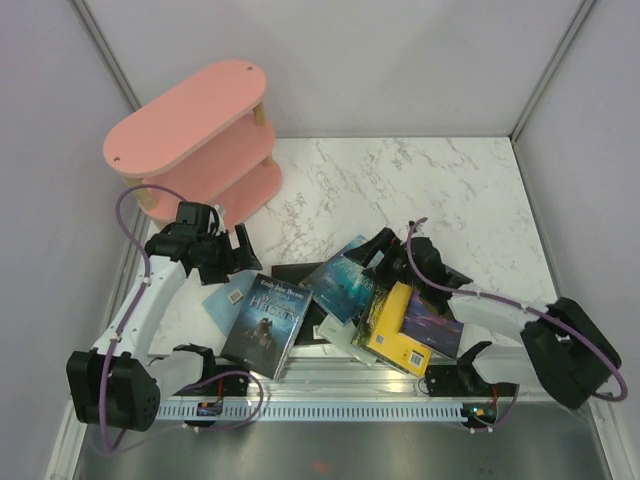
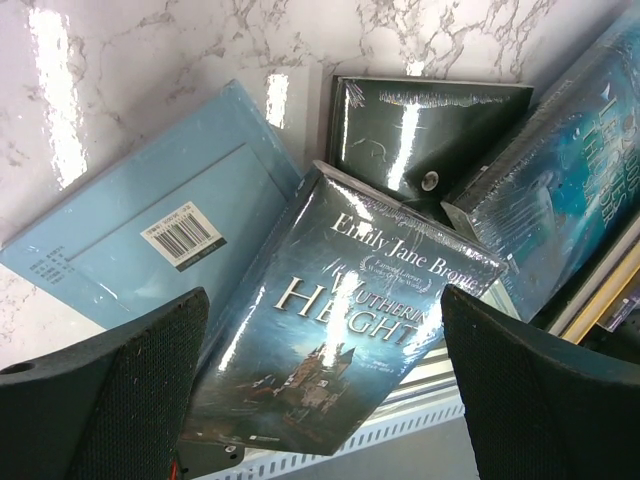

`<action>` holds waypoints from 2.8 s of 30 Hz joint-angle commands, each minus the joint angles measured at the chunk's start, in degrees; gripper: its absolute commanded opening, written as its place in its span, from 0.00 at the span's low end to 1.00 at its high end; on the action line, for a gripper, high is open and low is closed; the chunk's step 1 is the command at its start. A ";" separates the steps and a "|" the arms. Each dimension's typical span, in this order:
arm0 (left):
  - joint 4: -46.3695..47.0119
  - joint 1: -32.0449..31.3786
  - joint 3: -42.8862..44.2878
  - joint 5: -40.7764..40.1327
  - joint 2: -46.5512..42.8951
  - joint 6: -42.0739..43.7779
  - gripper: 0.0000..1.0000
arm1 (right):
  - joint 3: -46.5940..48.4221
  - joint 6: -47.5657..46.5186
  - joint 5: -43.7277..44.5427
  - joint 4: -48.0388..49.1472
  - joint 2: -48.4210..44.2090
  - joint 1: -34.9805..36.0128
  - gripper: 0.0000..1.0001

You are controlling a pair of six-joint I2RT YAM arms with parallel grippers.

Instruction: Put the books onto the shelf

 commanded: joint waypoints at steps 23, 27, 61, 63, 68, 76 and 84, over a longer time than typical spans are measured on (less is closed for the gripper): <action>1.95 -1.67 -1.30 -4.06 3.29 -2.68 0.98 | 12.60 7.01 -11.28 -18.69 20.41 19.66 0.95; 1.86 -2.99 -1.83 -5.82 5.75 -4.78 0.97 | 14.17 8.24 -9.69 -17.81 24.02 22.30 0.94; 17.25 -3.61 -13.88 12.47 -6.63 -23.00 0.93 | 17.78 2.10 -1.85 -16.04 23.96 21.34 0.00; 14.19 -3.61 -9.58 10.72 -8.82 -21.24 0.96 | 19.01 0.08 -2.83 -17.54 19.93 19.41 0.00; 11.00 -3.61 -0.79 8.95 -11.03 -14.38 1.00 | 19.80 -2.65 -8.26 -21.93 11.04 10.82 0.00; 16.60 -3.52 1.16 13.24 -16.21 -7.79 1.00 | 29.98 -5.90 -25.85 -23.35 7.51 -2.73 0.00; 22.07 -3.43 1.24 18.53 -13.59 -5.24 1.00 | 32.20 5.06 -43.78 -9.13 8.74 -8.54 0.00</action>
